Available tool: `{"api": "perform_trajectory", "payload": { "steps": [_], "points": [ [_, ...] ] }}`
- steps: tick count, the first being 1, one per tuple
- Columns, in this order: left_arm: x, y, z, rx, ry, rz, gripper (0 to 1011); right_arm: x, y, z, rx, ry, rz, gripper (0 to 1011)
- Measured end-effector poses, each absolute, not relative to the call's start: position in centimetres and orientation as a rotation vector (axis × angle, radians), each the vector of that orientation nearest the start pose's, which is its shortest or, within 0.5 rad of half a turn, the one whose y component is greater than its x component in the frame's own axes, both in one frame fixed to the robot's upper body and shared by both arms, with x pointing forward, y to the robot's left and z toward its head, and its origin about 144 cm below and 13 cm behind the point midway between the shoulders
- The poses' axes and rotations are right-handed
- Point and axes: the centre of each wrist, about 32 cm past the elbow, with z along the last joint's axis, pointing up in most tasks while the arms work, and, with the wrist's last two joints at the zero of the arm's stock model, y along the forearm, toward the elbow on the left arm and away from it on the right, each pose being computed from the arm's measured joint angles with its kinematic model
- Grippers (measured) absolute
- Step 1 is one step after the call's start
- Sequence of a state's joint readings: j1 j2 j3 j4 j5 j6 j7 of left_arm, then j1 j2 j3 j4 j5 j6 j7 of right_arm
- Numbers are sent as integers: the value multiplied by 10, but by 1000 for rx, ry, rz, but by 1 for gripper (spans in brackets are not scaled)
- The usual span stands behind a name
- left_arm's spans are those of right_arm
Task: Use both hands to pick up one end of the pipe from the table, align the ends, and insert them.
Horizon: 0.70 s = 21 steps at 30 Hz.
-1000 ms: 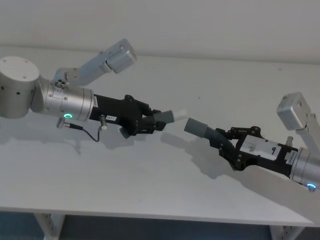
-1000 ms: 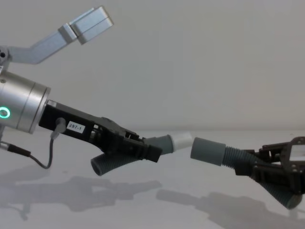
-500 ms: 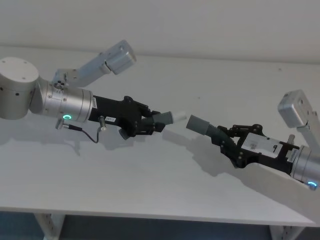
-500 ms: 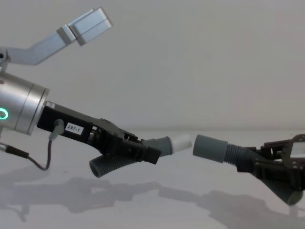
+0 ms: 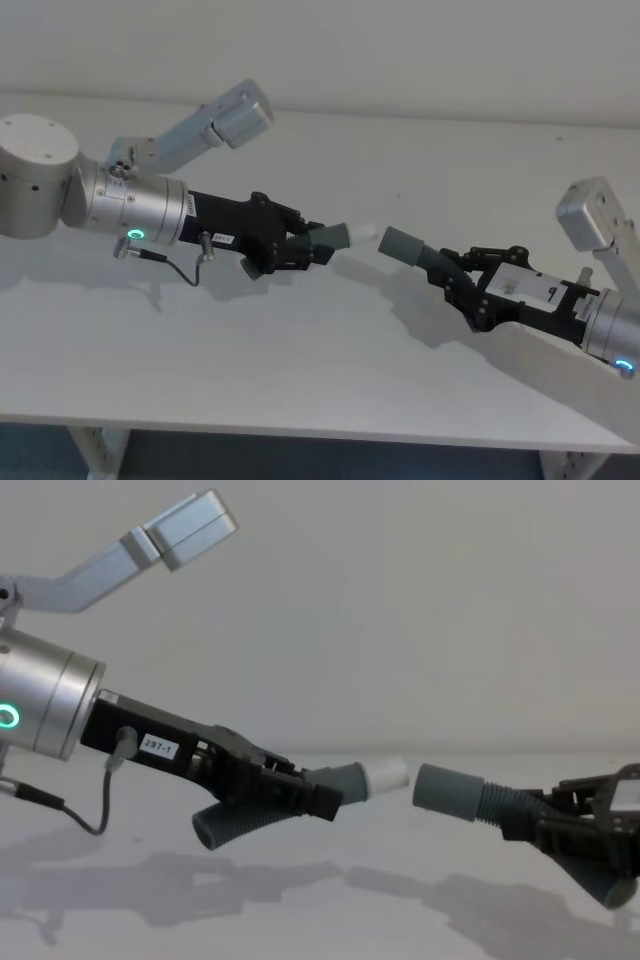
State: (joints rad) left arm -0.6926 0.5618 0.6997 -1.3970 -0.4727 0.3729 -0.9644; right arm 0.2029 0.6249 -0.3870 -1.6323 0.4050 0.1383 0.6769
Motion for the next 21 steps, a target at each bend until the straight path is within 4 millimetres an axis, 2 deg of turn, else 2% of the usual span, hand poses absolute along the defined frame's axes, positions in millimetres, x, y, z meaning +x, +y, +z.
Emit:
{"api": "perform_trajectory", "payload": {
  "steps": [21],
  "points": [
    [583, 240, 1281, 409, 66, 211, 353, 492, -293, 1204, -281, -29, -581, 256]
  ]
}}
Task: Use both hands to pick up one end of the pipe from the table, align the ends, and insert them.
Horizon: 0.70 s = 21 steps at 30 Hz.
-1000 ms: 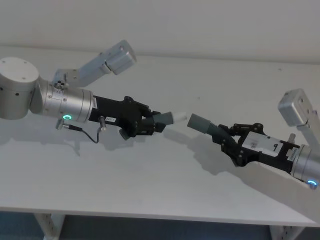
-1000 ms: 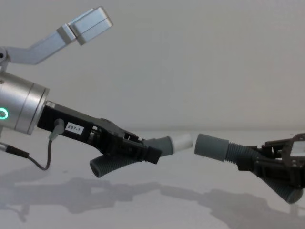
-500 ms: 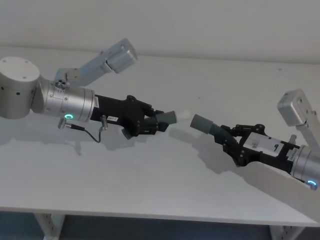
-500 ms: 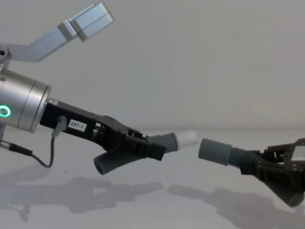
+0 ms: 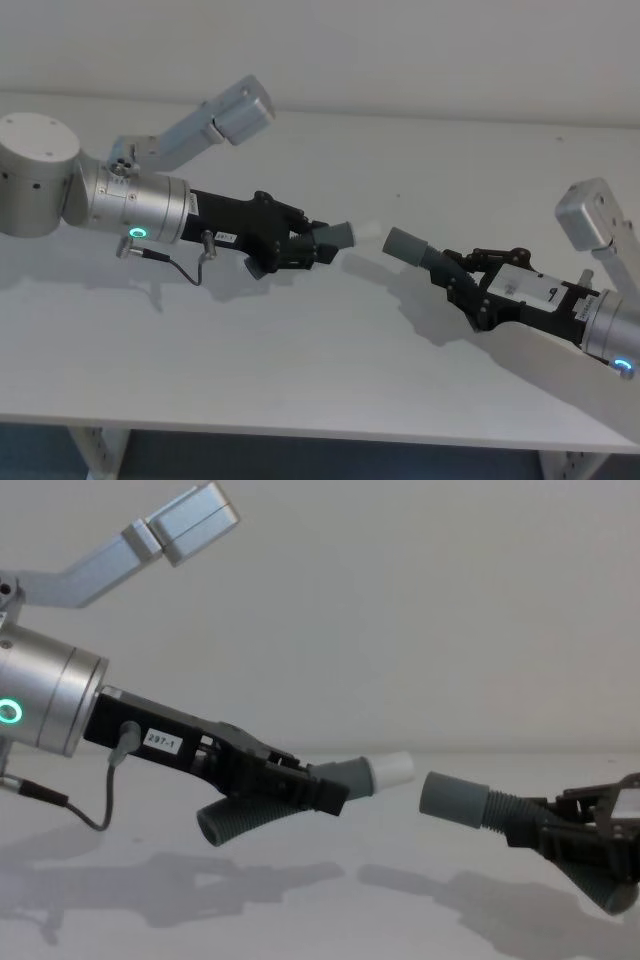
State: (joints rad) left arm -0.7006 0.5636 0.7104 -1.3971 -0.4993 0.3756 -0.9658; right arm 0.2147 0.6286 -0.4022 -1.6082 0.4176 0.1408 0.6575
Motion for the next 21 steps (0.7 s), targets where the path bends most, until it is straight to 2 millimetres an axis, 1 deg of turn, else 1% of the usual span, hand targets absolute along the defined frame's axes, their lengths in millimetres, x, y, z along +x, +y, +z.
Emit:
{"api": "perform_trajectory", "payload": {
  "steps": [11, 21],
  "points": [
    [585, 243, 1281, 421, 75, 225, 353, 493, -295, 1203, -269, -28, -578, 256],
    [587, 241, 1281, 419, 79, 225, 353, 493, -297, 1203, -263, -26, -572, 256]
  ]
}}
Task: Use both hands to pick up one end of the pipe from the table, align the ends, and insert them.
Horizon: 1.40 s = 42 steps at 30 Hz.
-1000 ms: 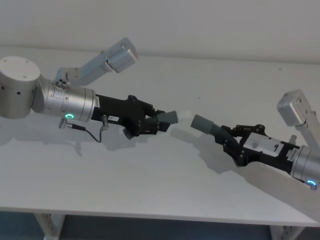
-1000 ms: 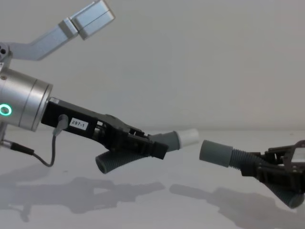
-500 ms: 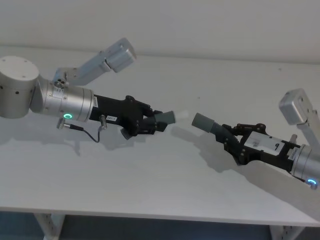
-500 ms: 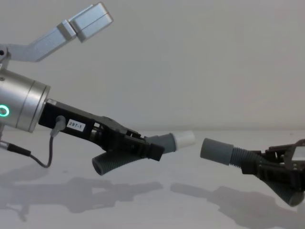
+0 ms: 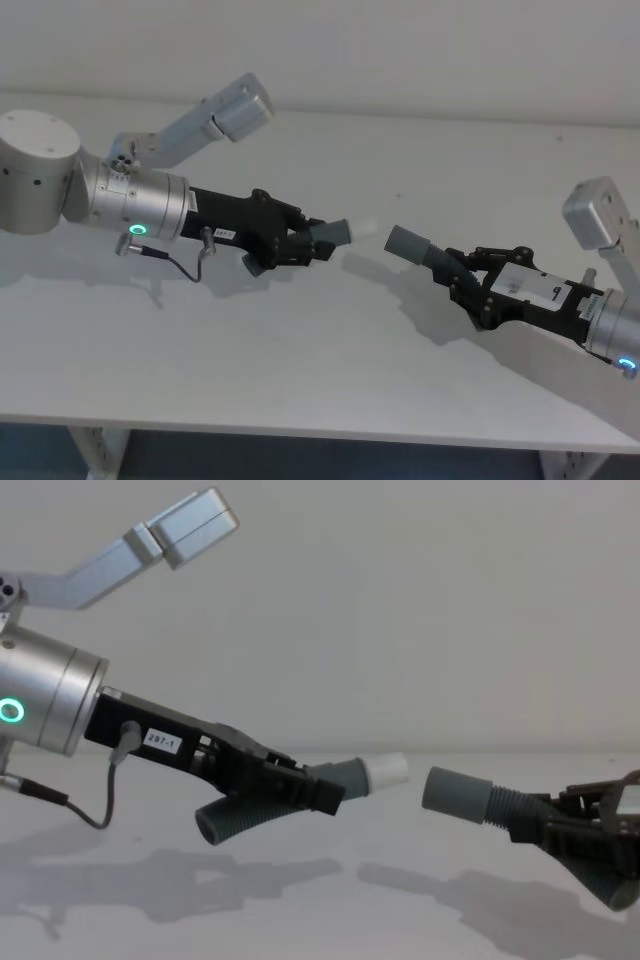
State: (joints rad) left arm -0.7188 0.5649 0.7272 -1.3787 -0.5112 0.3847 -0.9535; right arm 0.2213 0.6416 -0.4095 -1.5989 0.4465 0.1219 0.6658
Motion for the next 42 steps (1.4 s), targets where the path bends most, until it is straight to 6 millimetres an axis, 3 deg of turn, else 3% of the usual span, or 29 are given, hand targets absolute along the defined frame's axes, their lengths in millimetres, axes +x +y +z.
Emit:
{"api": "perform_trajectory", "payload": {
  "steps": [42],
  "points": [
    [593, 221, 1281, 420, 109, 199, 353, 496, -305, 1205, -241, -20, -561, 256]
  ]
}}
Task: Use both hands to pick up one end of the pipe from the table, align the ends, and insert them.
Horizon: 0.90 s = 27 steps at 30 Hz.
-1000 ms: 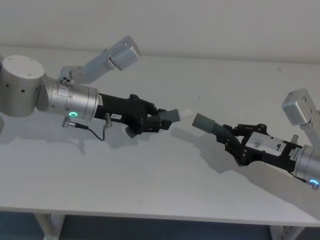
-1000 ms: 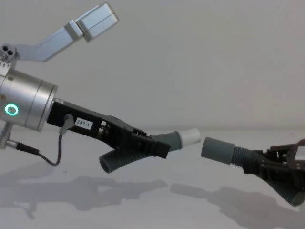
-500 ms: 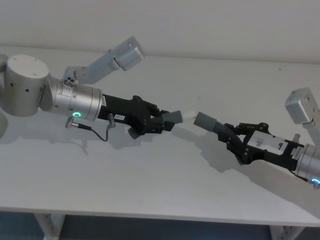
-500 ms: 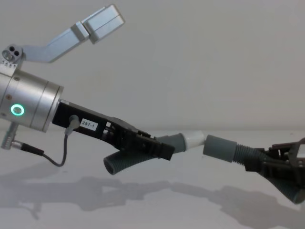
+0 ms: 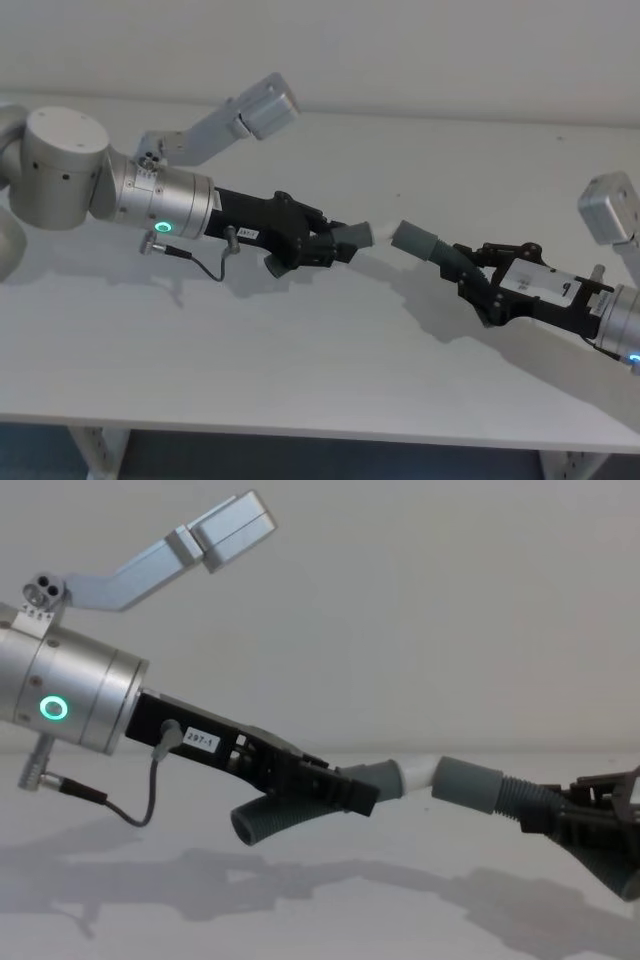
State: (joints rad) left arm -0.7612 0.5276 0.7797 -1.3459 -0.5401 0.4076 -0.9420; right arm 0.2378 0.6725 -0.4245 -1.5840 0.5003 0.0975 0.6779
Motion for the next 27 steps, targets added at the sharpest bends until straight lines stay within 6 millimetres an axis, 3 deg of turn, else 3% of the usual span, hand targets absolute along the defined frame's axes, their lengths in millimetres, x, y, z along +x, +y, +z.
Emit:
{"api": "perform_trajectory", "payload": {
  "steps": [27],
  "points": [
    [598, 211, 1284, 422, 106, 131, 353, 500, -307, 1209, -245, -48, -512, 255]
  ]
}}
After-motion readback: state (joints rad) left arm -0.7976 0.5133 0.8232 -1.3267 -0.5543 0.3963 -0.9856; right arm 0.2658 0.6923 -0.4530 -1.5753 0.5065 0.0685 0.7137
